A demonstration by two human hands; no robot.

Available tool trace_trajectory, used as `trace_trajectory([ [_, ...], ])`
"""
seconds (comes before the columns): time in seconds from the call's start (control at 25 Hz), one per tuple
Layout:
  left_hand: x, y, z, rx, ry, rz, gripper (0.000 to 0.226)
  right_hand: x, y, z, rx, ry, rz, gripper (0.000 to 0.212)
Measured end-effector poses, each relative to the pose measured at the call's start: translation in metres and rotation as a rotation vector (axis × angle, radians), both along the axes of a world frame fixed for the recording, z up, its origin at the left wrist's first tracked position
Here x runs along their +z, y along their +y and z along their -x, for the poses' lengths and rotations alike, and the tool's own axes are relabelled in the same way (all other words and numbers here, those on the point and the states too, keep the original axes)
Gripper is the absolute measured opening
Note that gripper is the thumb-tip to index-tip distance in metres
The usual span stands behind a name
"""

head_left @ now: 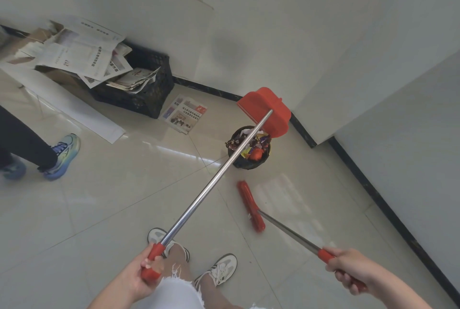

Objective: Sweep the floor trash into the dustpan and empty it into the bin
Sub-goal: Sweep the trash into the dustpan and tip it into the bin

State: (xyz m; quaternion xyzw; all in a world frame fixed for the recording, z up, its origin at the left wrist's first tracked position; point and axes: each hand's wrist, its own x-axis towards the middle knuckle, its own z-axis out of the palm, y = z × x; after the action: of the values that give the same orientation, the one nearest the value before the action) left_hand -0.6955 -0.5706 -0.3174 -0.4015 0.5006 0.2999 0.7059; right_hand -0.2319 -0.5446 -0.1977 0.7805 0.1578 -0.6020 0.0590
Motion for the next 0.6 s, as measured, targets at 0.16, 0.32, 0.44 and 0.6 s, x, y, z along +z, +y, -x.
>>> trace_trajectory([
  [0.16,0.009,0.002,0.000,-0.011,-0.023,-0.031,0.045,-0.001,0.001,-0.009,-0.012,0.015,0.000,0.050],
  [0.32,0.022,0.005,0.018,-0.065,-0.106,-0.123,0.044,0.001,0.001,-0.024,-0.106,0.066,0.010,0.044],
  [0.44,0.043,0.013,0.039,-0.156,-0.180,-0.236,0.053,0.003,-0.005,-0.049,-0.337,0.176,0.044,0.030],
  [0.6,0.110,0.052,0.036,-0.407,0.171,-0.365,0.059,0.019,-0.020,-0.083,-0.549,0.314,0.149,0.017],
])
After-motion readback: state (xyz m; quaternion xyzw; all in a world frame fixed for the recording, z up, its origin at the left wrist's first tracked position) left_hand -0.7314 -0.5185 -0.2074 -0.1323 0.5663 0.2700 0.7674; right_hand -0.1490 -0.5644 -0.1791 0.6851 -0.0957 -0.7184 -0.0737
